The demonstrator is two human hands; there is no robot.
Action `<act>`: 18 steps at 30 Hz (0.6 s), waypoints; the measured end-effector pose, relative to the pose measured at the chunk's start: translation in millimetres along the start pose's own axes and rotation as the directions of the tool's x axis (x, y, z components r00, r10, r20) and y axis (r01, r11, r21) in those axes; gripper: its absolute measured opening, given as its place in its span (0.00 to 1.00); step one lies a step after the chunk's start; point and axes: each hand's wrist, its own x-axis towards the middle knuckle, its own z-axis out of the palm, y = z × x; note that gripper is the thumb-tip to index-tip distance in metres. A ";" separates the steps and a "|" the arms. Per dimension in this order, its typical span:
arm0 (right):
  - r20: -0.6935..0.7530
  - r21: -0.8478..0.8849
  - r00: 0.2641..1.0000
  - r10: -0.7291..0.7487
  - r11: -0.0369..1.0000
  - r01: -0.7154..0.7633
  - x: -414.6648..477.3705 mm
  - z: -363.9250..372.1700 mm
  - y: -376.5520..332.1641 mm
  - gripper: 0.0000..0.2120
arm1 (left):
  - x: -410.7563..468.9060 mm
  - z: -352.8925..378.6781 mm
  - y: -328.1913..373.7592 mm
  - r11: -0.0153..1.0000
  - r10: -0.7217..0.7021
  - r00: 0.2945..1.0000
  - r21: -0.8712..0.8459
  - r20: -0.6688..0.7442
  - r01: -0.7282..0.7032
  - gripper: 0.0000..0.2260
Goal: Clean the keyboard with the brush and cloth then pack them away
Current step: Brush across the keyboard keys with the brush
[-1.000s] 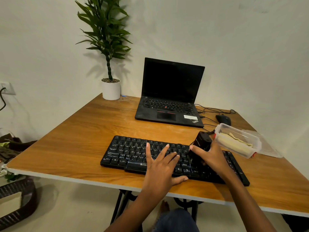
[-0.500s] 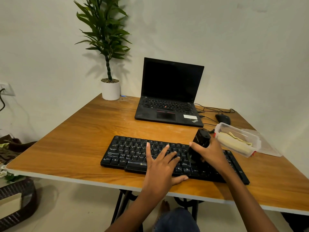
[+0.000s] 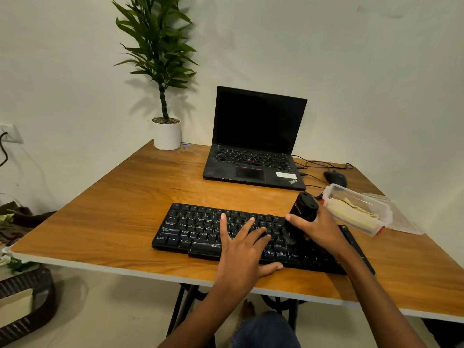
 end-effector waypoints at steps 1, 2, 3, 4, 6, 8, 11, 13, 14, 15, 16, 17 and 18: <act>0.029 0.013 1.000 -0.001 1.000 0.000 -0.9 -0.3 0.5 0.12 | -0.1 0.0 -0.4 1.000 -0.001 1.000 -0.001 -0.002 0.001 0.28; 0.069 0.017 0.998 0.007 1.000 -0.008 -2.3 -0.7 0.8 0.13 | -0.2 -0.1 -0.9 1.000 -0.003 1.000 -0.003 -0.002 0.003 0.28; 0.100 0.007 0.995 0.019 1.000 -0.020 -2.9 -2.1 1.3 0.14 | -0.3 0.0 -0.9 1.000 -0.004 1.000 -0.004 -0.001 0.004 0.28; 0.108 -0.016 0.994 0.032 0.999 -0.030 -2.6 -4.3 0.9 0.14 | -0.3 -0.1 -0.5 1.000 -0.004 1.000 -0.003 0.001 0.004 0.28; 0.088 -0.053 0.996 0.034 0.998 -0.030 0.7 -6.0 -2.6 0.12 | -0.5 -0.7 -0.4 1.000 -0.004 1.000 -0.003 0.002 0.004 0.28; 0.105 -0.071 0.994 0.009 0.997 -0.002 2.5 -1.9 -7.7 0.11 | -0.4 -1.3 -0.4 1.000 -0.004 1.000 -0.004 0.002 0.004 0.29; 0.147 -0.047 0.989 0.031 0.999 -0.024 1.3 -1.3 -9.7 0.10 | -0.9 -0.7 -0.6 1.000 -0.003 1.000 -0.002 0.000 0.003 0.29; 0.108 -0.057 0.992 0.071 0.996 -0.065 1.9 -8.6 -8.5 0.10 | -1.0 -0.2 -0.4 1.000 0.000 1.000 -0.004 0.001 0.000 0.28; 0.100 -0.072 0.992 0.077 0.995 -0.070 1.9 -10.7 -8.8 0.11 | -0.8 -0.1 -0.6 1.000 0.000 1.000 -0.004 0.000 0.000 0.28; 0.116 -0.074 0.991 0.071 0.995 -0.063 1.9 -10.8 -9.0 0.11 | -0.5 0.1 -0.7 1.000 -0.001 1.000 -0.005 -0.002 0.001 0.28; 0.150 -0.056 0.987 0.059 0.997 -0.051 0.4 -9.6 -10.2 0.11 | -0.4 0.3 -0.7 1.000 -0.002 1.000 -0.005 -0.005 0.002 0.28; 0.184 -0.026 0.982 0.047 0.999 -0.043 -1.0 -8.0 -10.4 0.12 | -0.5 0.3 -0.9 1.000 -0.003 1.000 -0.004 -0.006 0.003 0.28; 0.198 -0.005 0.979 0.047 0.999 -0.047 -1.5 -7.5 -10.7 0.13 | -0.7 0.1 -1.0 1.000 -0.004 1.000 -0.004 -0.008 0.004 0.28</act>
